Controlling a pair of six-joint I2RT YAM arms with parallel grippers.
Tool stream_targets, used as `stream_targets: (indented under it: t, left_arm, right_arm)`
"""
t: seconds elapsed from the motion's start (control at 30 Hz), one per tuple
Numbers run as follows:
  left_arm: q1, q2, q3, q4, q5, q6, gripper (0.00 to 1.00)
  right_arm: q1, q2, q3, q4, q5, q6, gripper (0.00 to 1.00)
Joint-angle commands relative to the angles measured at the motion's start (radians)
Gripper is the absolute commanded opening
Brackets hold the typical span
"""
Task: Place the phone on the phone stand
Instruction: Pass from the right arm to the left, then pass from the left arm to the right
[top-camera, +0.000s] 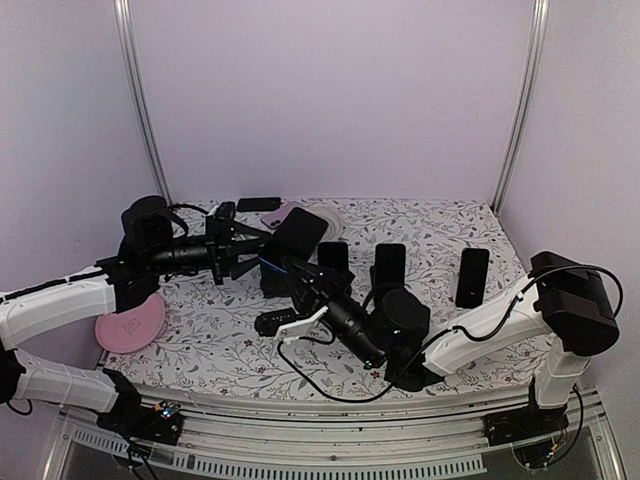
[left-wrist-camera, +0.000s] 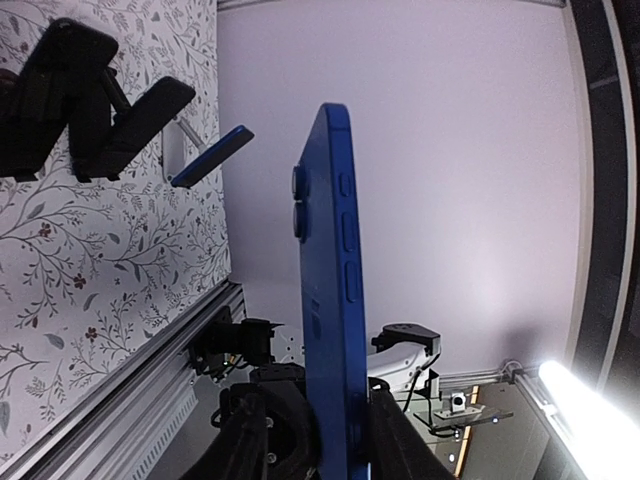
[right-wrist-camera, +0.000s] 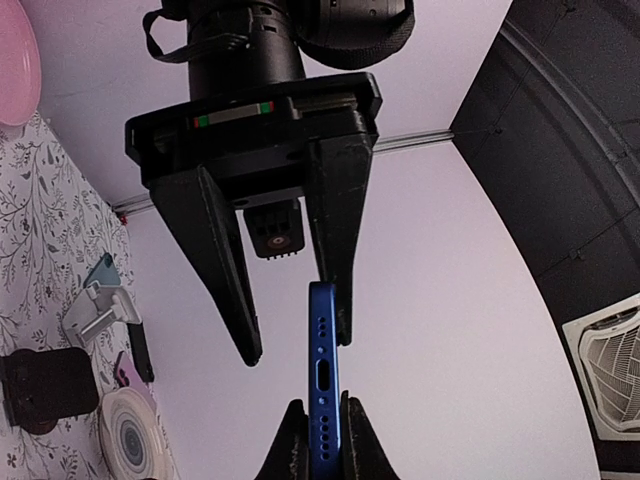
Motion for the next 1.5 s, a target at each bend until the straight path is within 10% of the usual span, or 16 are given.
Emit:
stream_targets:
  t: [0.0, 0.27, 0.47, 0.73, 1.1, 1.47]
  left_arm:
    - [-0.014, 0.035, 0.046, -0.051, 0.037, 0.053, 0.32]
    - [-0.036, 0.086, 0.085, -0.113, 0.078, 0.123, 0.25]
    - [-0.037, 0.097, 0.095, -0.136, 0.095, 0.156, 0.00]
    - [-0.023, 0.057, 0.104, -0.107, 0.034, 0.226, 0.00]
    - [0.035, 0.003, 0.032, 0.075, -0.101, 0.346, 0.00]
    - [0.027, 0.003, 0.008, 0.277, -0.040, 0.542, 0.00]
  right_arm:
    - [0.008, 0.004, 0.016, 0.124, 0.011, -0.064, 0.02]
    - [0.017, 0.021, 0.009, 0.098, 0.013, -0.053, 0.02]
    - [0.018, 0.029, 0.016, 0.073, 0.038, -0.025, 0.03]
    - [0.018, 0.008, 0.023, 0.028, 0.104, 0.066, 0.60]
    - [-0.035, -0.249, -0.049, -0.450, 0.038, 0.726, 0.92]
    - [-0.263, -0.491, -0.108, -0.666, -0.619, 1.628, 0.94]
